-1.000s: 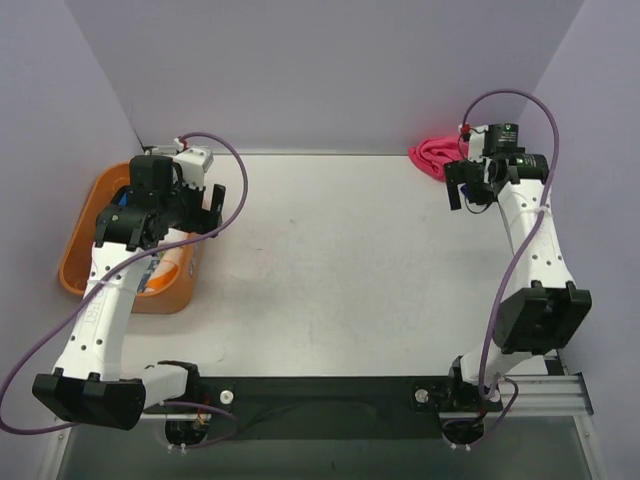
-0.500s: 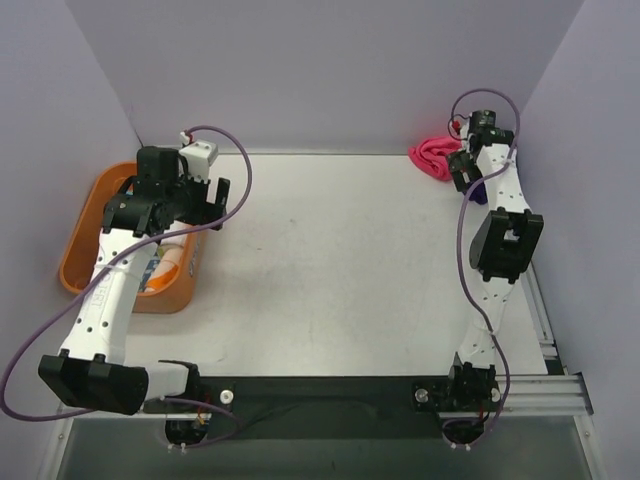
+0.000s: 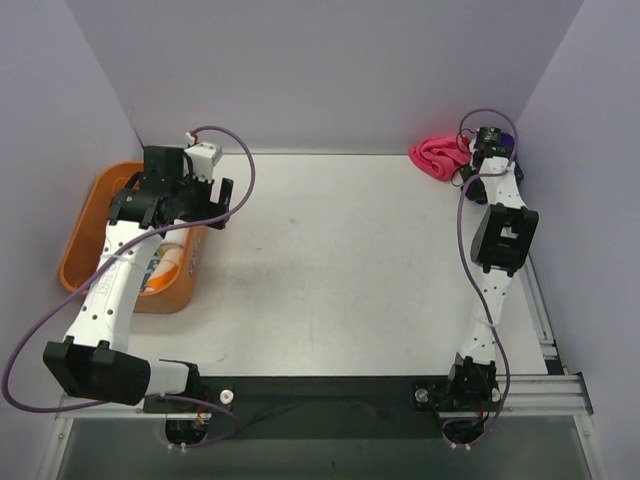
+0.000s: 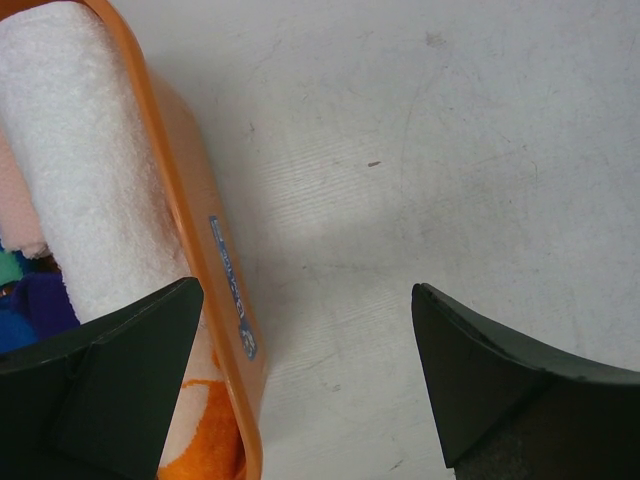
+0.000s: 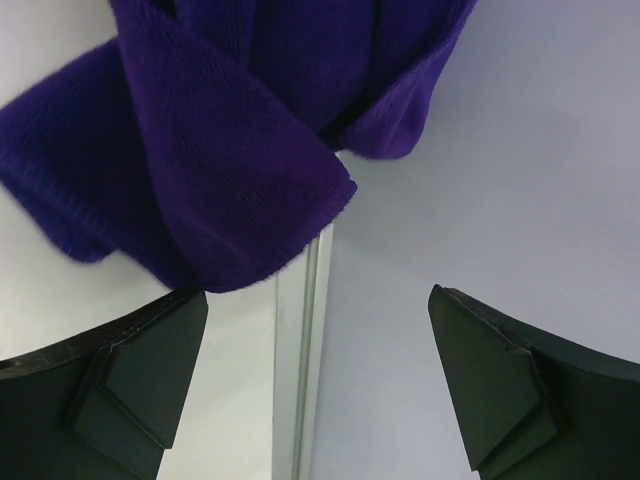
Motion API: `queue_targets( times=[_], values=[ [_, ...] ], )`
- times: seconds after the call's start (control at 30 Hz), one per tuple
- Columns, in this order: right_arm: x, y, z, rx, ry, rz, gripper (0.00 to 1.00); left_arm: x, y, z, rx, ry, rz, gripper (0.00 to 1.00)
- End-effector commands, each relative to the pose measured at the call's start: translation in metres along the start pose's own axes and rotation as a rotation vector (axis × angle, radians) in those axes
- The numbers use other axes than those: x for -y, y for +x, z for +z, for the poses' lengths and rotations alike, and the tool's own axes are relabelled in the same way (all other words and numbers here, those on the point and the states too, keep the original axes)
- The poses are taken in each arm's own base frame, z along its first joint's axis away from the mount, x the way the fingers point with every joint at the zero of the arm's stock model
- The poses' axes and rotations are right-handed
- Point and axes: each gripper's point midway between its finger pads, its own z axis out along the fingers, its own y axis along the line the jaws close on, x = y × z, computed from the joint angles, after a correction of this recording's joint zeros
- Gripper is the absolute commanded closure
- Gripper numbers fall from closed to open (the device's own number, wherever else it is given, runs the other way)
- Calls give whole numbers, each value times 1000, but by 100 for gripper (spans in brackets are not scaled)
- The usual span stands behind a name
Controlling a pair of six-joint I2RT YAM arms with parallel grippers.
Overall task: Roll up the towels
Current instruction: Move the towel to the center of the board
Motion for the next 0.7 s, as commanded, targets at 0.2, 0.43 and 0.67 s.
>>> queue_targets(
  times=[0.2,0.43,0.67],
  values=[
    [27,-23,26,50,207,-43,0,4,-12,-10,72,8,-6,3],
    [14,-25,43,58,194,-78,16,5,-7,-7,59,12,-18,3],
    [-17,-7,31,37,50,-99,100,6,-14,-12,81,19,-11,3]
  ],
)
